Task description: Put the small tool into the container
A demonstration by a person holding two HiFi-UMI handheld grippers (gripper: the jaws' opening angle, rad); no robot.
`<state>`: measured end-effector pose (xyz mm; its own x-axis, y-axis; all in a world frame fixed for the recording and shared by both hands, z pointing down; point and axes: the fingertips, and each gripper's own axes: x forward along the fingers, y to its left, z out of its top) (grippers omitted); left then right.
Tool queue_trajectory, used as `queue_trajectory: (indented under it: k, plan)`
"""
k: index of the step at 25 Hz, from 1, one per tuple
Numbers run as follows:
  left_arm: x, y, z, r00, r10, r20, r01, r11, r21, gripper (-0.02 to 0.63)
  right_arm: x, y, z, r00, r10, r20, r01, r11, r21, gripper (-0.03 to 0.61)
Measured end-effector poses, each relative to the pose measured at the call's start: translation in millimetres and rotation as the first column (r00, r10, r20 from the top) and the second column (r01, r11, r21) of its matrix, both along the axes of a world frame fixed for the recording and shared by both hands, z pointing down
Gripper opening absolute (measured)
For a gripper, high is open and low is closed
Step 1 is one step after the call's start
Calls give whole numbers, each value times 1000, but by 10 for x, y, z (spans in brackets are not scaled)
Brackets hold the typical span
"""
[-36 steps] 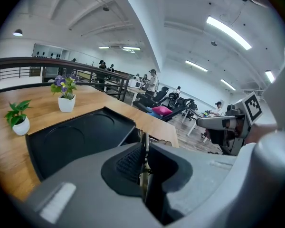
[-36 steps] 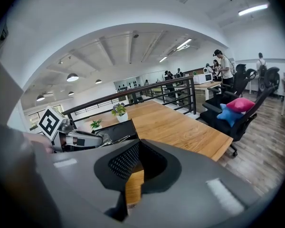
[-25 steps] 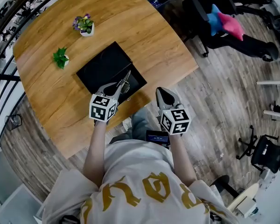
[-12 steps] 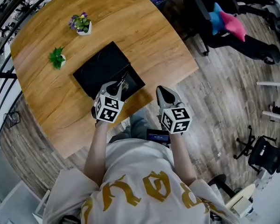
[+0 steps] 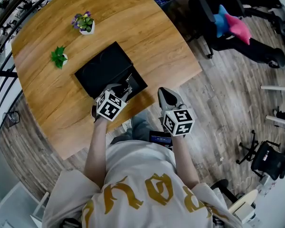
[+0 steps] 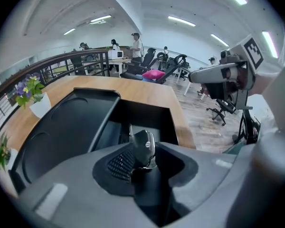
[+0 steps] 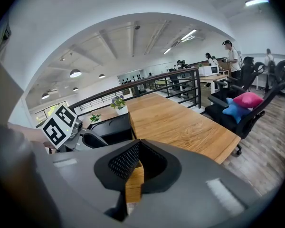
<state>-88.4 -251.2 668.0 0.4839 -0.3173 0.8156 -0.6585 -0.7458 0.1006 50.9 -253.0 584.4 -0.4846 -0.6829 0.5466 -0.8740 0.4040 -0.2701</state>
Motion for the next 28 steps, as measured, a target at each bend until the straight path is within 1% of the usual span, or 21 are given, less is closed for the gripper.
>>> queue_trajectory:
  k: [3, 5, 7, 9, 11, 12, 14, 17, 18, 20, 22, 25, 26, 28]
  plan:
    - [6, 4, 0, 999, -22, -46, 20, 999, -42, 138, 21, 37, -3, 1000, 8, 3, -8, 1000, 1, 25]
    - [22, 36, 3, 994, -53, -95, 43, 994, -104, 163, 30, 61, -14, 1000, 9, 8, -9, 1000, 0, 25]
    - [16, 44, -2, 986, -90, -142, 68, 987, -148, 164, 37, 90, -40, 1000, 13, 11, -13, 1000, 3, 25]
    - [-9, 28, -23, 979, -116, -167, 89, 983, -162, 169, 46, 116, -88, 1000, 18, 12, -18, 1000, 13, 25]
    - [-31, -25, -101, 968, -153, -197, 126, 981, -146, 177, 54, 139, -149, 1000, 21, 11, -22, 999, 30, 25]
    - [-37, -64, -170, 957, -179, -226, 152, 979, -133, 184, 53, 149, -180, 1000, 23, 11, -24, 999, 39, 25]
    - [-37, -126, -366, 922, -224, -316, 200, 974, -107, 184, 35, 178, -241, 1000, 26, 11, -27, 998, 56, 25]
    - [-36, -148, -737, 857, -244, -454, 245, 968, -57, 184, -26, 248, -341, 1000, 24, 9, -25, 996, 86, 25]
    - [-40, -139, -859, 840, -241, -487, 257, 966, -35, 184, -48, 278, -378, 1000, 22, 8, -22, 995, 96, 25]
    - [-53, -89, -1083, 815, -228, -533, 272, 962, 3, 179, -95, 350, -463, 1000, 18, 14, -20, 993, 114, 25]
    - [-51, -4, -1276, 801, -204, -562, 266, 963, 31, 179, -138, 421, -567, 999, 19, 26, -23, 991, 134, 25]
    - [25, 159, -1554, 789, -136, -599, 221, 973, 70, 179, -183, 495, -708, 999, 24, 36, -30, 984, 174, 25]
    - [50, 202, -1655, 783, -113, -612, 212, 973, 92, 178, -195, 513, -750, 999, 26, 38, -33, 982, 187, 25]
    - [58, 267, -1842, 770, -86, -633, 223, 965, 140, 148, -224, 560, -826, 999, 29, 41, -37, 977, 212, 25]
